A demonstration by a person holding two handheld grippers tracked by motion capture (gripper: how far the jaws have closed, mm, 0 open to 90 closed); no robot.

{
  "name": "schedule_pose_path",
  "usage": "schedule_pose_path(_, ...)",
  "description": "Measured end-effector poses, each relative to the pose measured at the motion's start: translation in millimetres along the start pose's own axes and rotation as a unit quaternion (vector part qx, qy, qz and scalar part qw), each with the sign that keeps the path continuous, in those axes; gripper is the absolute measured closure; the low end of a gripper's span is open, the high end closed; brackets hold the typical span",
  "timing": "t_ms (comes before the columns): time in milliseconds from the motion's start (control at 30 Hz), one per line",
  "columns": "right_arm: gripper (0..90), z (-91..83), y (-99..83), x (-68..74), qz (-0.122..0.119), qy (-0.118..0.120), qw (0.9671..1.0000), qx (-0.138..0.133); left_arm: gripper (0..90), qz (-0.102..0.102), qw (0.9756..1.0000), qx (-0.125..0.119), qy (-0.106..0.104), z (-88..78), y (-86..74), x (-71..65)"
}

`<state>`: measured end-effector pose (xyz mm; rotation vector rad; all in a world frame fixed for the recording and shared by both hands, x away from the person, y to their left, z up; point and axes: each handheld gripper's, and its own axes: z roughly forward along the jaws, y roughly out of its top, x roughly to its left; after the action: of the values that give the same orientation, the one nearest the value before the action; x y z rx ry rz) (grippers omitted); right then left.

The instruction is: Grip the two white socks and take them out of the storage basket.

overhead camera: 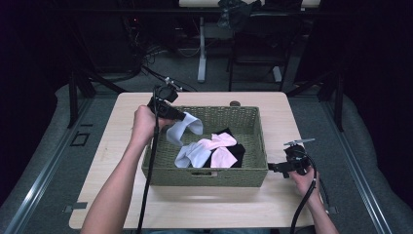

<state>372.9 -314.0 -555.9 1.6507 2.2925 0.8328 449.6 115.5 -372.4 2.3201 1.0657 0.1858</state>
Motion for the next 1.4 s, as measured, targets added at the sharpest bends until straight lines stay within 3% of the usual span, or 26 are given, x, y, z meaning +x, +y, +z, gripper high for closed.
schedule_pose_path(267,7.4,0.9,-0.1,1.0,0.0,0.0,1.0,-0.004,87.5,-0.006,0.9998,-0.016,0.003,-20.6,3.3,6.8)
schedule_pose_path(767,7.5,2.7,1.8,2.3,-0.009,0.001,1.0,0.001,87.5,-0.031,0.9978,-0.044,0.039,-66.0,-5.3,26.4)
schedule_pose_path(1100,7.5,2.8,1.7,2.1,-0.008,0.003,1.0,0.001,87.5,-0.063,0.9934,-0.06,0.074,-97.5,-24.7,47.5)
schedule_pose_path(1400,7.5,2.9,1.7,2.9,-0.008,0.003,1.0,-0.001,87.4,-0.099,0.9874,-0.065,0.105,-113.5,-51.5,67.6)
